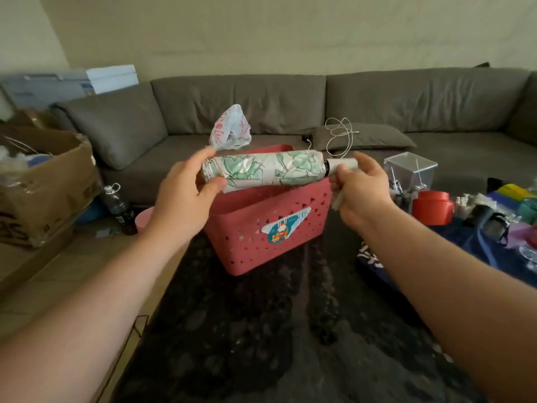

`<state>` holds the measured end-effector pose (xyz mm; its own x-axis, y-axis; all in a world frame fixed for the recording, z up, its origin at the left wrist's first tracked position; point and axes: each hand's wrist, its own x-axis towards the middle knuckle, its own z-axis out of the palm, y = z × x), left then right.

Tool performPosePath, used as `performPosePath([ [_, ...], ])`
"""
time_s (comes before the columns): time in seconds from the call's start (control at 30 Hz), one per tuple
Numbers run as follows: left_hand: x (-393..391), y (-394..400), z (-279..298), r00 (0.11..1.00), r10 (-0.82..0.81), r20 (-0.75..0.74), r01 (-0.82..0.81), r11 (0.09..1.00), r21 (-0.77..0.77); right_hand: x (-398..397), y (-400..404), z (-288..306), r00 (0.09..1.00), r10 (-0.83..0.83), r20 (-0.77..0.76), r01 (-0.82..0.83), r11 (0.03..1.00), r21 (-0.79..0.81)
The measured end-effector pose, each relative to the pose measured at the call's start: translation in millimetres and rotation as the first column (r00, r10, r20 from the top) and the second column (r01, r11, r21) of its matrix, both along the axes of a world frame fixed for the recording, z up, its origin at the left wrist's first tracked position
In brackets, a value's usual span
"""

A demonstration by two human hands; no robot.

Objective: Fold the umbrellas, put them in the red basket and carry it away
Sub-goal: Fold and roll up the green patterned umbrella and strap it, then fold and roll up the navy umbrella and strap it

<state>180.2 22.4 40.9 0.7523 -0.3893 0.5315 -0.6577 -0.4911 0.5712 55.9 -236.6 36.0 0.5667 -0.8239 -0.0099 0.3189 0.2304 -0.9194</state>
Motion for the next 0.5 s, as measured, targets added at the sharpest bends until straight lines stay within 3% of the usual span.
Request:
performPosePath([
  [0.1, 49, -15, 30, 0.998, 0.062, 0.02, -0.065, 0.93, 0.362, 64, -20, 38, 0.981, 0.014, -0.193, -0.062, 0.968, -0.244],
  [0.2, 78, -46, 26, 0.997, 0.072, 0.009, -0.06, 0.757, 0.651, 115, -37, 42, 0.823, -0.126, -0.554, -0.292, 0.742, -0.603],
  [0.3, 102, -71, 7, 0.995, 0.071, 0.064, -0.092, 0.533, 0.841, 158, -48, 17, 0.557, -0.176, -0.812, -0.621, 0.56, -0.548],
  [0.37, 113, -82, -10, 0.994, 0.06, 0.087, -0.104, 0.385, 0.917, 177, -48, -3, 0.385, -0.254, -0.887, -0.786, 0.414, -0.46],
  [0.43, 124, -89, -27, 0.995, 0.079, 0.059, -0.082, 0.323, 0.943, 193, -53, -22, 0.329, -0.35, -0.877, -0.835, 0.327, -0.443],
  [0.5, 134, -91, -37, 0.995, 0.095, 0.034, -0.063, 0.316, 0.947, 205, -59, -37, 0.275, -0.378, -0.884, -0.865, 0.304, -0.4],
])
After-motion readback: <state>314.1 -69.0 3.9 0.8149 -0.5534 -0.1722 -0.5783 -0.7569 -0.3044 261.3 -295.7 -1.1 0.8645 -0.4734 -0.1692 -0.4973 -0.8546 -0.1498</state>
